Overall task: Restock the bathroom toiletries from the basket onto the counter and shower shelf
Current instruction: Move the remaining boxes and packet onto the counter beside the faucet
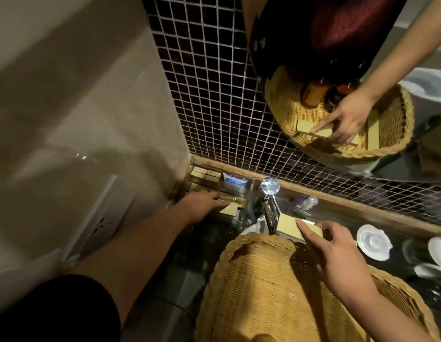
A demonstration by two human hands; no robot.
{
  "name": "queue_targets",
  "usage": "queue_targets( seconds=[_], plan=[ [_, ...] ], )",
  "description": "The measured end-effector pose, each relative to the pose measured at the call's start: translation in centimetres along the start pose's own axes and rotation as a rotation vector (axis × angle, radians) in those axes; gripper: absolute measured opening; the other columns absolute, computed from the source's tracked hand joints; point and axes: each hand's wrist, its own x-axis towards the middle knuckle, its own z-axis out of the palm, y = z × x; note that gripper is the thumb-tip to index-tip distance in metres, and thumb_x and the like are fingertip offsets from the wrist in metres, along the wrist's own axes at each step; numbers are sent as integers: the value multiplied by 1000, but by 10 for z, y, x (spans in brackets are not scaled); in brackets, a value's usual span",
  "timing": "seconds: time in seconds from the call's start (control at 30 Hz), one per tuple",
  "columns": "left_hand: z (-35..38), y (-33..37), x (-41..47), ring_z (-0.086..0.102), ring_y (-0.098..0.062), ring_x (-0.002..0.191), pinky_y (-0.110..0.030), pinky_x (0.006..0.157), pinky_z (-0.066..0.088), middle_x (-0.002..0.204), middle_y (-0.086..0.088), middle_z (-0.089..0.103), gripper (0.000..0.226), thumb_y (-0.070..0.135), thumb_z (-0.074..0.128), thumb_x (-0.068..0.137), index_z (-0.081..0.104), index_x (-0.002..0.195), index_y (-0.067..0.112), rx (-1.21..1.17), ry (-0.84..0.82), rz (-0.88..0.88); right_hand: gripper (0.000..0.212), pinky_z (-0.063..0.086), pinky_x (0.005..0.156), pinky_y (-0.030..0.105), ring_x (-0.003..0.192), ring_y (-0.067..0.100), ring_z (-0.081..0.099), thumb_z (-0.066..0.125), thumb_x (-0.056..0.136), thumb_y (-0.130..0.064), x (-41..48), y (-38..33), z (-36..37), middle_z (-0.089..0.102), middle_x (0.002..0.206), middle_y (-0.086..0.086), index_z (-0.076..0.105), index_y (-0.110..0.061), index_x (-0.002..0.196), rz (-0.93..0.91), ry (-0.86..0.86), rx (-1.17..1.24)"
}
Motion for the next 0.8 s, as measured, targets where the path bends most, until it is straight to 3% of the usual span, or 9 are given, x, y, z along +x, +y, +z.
queue_targets(
  seconds=[0.27,0.47,0.63,0.8],
  plan=[
    [0,1,-1,34,-28,142,-49,111,37,160,0,32,88,1,61,88,23,153,47,21,46,41,109,45,105,38,132,24,38,86,68,-9,10,-15,5,43,142,7,28,-49,150,-47,1,20],
    [21,0,-7,17,-31,149,-53,118,18,164,-2,20,91,9,66,86,18,155,42,-2,54,47,114,43,108,41,129,23,39,85,63,-3,12,-18,7,44,138,6,26,-49,150,-32,4,76],
    [50,3,-17,6,-32,152,-51,122,10,168,-2,0,100,23,66,87,-3,157,40,10,10,42,116,45,105,43,124,26,43,86,58,-2,12,-17,5,48,135,8,29,-49,148,-31,3,62],
    [62,10,-19,3,-35,152,-50,122,-3,168,-4,-5,104,29,64,86,-13,155,40,47,46,-20,116,47,102,42,123,26,46,86,56,-3,12,-10,5,49,133,8,31,-48,147,-44,3,36]
  ],
)
